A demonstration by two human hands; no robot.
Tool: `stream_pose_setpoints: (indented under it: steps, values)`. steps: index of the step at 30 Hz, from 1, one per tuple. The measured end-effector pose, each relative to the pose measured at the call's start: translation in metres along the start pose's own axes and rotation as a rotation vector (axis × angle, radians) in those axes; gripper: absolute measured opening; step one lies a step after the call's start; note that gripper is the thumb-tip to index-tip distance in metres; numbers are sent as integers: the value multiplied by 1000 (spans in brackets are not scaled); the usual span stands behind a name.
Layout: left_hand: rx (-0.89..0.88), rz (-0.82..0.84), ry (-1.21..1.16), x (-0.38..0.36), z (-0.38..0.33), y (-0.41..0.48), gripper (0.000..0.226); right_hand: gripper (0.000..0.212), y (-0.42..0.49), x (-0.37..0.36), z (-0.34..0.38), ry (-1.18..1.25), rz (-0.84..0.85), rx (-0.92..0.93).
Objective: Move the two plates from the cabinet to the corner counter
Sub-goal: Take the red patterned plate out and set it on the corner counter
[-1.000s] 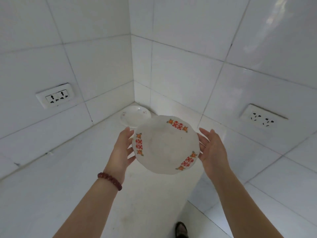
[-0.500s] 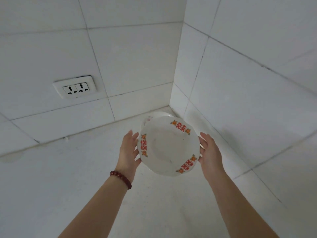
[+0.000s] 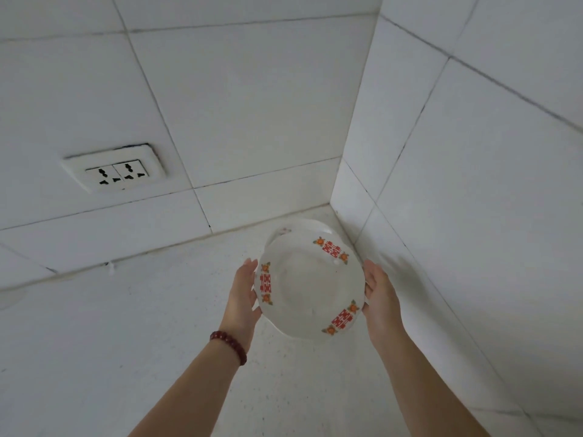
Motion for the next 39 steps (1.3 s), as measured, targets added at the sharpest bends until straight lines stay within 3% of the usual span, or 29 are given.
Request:
stream_pose_setpoints:
  steps: [8,13,17,22,29,33,39]
  values:
    - [9,-36,-2,-1,9,28,53,29,27,-11,-9,-20,32,13]
    - [-19,-31,-10,-2,8,38,41,39,38,-14,-10,-23,63,40]
    - [-13,-31,-23,-5,6,47,41,32,45,-13,-13,-1,49,23]
    - [-20,-8,-29,-10,6,57,26,36,52,-11,-16,-7,63,24]
    - [-12,-30,-18,-13,7,70,52,39,64,-11,-19,-27,41,13]
    - [-6,-30,-38,-12,9,75,50,47,68,-12,-21,-33,53,-13]
    - [9,-44,-51,-11,9,78,48,35,68,-10,-21,-45,17,-29]
Point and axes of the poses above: each hand's wrist, its own y-axis towards the middle knuckle, its own x-axis out of the back of the hand, z = x × y, the point moved 4 cm from there along y, towards the middle knuckle, and after that the axes turned 7 degrees about y, right-handed, at the moved point
